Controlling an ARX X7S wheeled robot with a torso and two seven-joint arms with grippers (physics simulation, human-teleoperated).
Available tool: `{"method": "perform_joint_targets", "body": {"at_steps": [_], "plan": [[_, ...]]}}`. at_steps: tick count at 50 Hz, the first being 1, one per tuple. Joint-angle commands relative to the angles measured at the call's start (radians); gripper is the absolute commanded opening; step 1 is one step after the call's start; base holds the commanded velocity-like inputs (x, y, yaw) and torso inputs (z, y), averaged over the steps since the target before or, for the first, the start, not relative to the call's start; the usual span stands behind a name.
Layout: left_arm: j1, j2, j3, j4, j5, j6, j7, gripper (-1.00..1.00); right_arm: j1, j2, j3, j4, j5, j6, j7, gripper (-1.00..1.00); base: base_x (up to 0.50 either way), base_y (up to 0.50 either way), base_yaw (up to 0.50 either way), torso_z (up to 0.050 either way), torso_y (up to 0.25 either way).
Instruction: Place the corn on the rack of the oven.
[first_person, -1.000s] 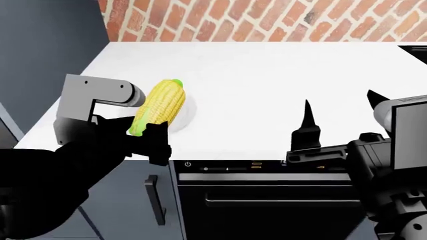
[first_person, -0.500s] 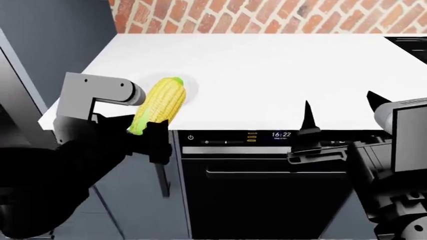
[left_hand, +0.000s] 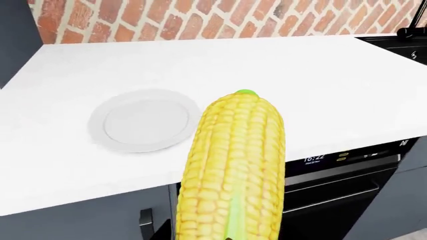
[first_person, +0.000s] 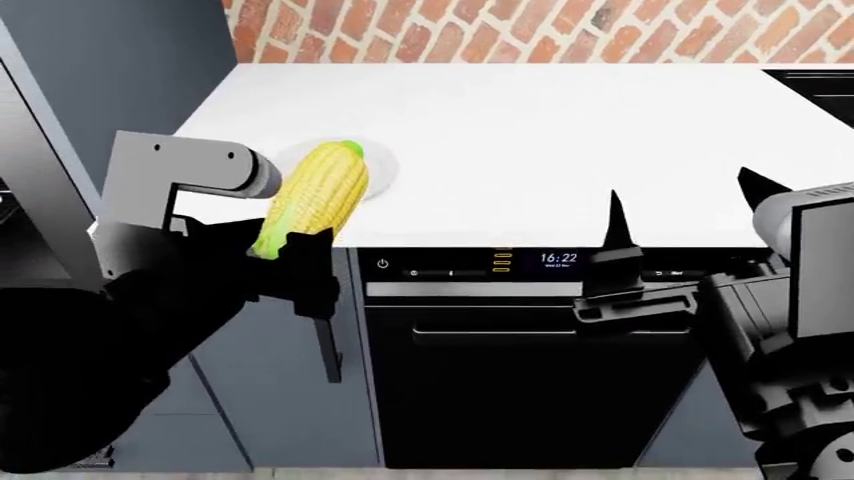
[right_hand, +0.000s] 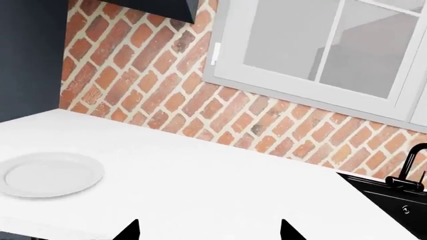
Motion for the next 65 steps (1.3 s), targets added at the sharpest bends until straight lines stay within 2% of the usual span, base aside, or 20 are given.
{"method": "perform_joint_targets", "body": {"at_steps": [1, 9, 18, 29, 65], "plan": [[-0.071, -0.015, 0.007, 0.011, -0.090, 0.016, -0.059, -1.00, 0.174, 0.020, -0.098, 0.045, 0.169, 0.012, 0.121, 1.00, 0.00, 0.00, 0.00, 0.000, 0.000], [-0.101, -0.015, 0.017, -0.001, -0.116, 0.020, -0.066, -1.00, 0.323, 0.031, -0.187, 0.092, 0.300, 0.010, 0.210, 1.00, 0.00, 0.00, 0.00, 0.000, 0.000], [-0.163, -0.006, 0.045, -0.036, -0.130, 0.009, -0.072, -1.00, 0.388, 0.034, -0.225, 0.133, 0.319, 0.027, 0.203, 1.00, 0.00, 0.27, 0.00, 0.000, 0.000], [-0.208, 0.003, 0.060, -0.055, -0.132, 0.003, -0.066, -1.00, 0.414, 0.033, -0.249, 0.152, 0.313, 0.031, 0.193, 1.00, 0.00, 0.50, 0.00, 0.000, 0.001], [-0.187, -0.008, 0.060, -0.057, -0.075, 0.012, -0.020, -1.00, 0.417, 0.045, -0.283, 0.146, 0.292, 0.006, 0.179, 1.00, 0.00, 0.50, 0.00, 0.000, 0.001]]}}
